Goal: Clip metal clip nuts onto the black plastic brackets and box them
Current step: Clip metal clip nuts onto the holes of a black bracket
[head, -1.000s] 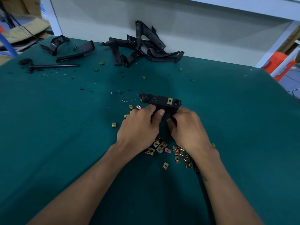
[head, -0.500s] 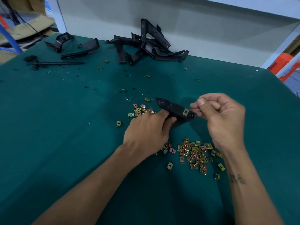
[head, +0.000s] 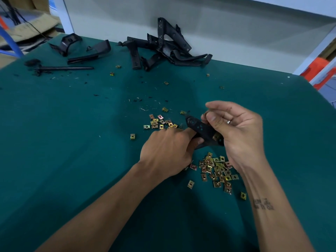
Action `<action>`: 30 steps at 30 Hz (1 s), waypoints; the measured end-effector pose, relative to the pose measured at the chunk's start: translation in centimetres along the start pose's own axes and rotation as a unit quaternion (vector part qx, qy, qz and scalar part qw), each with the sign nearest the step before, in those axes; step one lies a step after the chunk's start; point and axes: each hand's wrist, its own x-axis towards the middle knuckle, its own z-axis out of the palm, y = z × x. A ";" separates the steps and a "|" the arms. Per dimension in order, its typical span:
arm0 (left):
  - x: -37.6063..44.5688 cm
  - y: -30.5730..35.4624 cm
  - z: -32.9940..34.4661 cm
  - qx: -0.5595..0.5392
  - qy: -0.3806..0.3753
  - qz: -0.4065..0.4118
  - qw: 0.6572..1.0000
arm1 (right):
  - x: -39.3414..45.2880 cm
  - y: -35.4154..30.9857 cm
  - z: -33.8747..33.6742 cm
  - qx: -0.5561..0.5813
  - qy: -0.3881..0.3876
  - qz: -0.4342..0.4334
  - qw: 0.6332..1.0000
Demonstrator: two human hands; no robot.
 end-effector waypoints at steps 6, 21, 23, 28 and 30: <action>0.0 0.1 -0.3 -0.018 0.017 -0.007 1.000 | 0.1 0.0 0.1 0.011 0.026 -0.013 1.000; 0.0 0.0 -0.1 -0.006 0.008 -0.007 1.000 | 0.1 -0.1 -0.6 -0.041 -0.001 -0.024 0.999; 0.0 0.0 -0.1 -0.008 0.011 0.000 1.000 | 0.0 -0.2 -0.5 -0.019 0.005 -0.017 1.000; -0.1 0.1 0.0 -0.005 0.007 0.004 1.000 | 0.1 -0.4 -0.7 -0.007 0.016 -0.013 1.000; -0.1 0.0 0.0 -0.004 0.005 0.004 1.000 | 0.1 -0.4 -0.7 -0.034 0.006 -0.005 0.999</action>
